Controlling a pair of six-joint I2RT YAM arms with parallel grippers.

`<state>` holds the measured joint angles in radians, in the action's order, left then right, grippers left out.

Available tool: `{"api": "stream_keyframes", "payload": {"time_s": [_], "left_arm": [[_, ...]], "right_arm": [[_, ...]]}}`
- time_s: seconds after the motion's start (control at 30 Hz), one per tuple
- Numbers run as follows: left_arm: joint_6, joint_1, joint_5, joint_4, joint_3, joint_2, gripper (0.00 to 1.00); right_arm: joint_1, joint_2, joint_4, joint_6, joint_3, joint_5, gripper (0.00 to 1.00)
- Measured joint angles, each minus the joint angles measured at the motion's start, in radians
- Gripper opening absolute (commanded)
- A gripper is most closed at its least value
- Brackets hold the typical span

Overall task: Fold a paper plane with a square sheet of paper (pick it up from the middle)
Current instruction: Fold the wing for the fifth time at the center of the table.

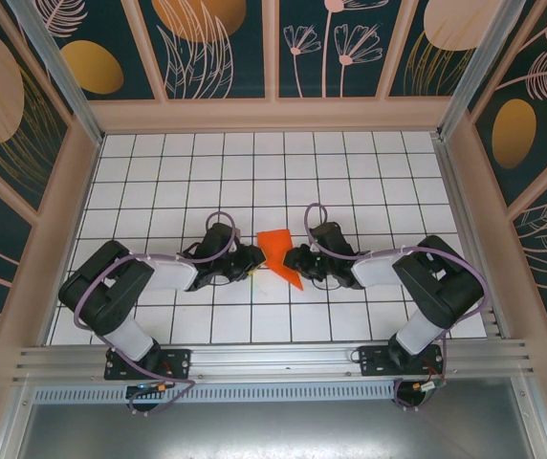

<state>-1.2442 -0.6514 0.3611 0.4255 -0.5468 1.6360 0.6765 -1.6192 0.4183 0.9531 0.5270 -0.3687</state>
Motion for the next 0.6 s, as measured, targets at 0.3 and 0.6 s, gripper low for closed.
{"api": "stream_keyframes", "payload": {"time_s": [0.3,0.6], "left_arm": [[-0.011,0.0,0.042,0.058,-0.021,0.04,0.27],[-0.031,-0.002,0.085,0.156,-0.02,0.046,0.29]], "right_arm": [[-0.001,0.007,-0.002,-0.002,-0.006,0.0,0.28],[-0.004,0.012,-0.005,-0.066,-0.008,-0.008,0.28]]}}
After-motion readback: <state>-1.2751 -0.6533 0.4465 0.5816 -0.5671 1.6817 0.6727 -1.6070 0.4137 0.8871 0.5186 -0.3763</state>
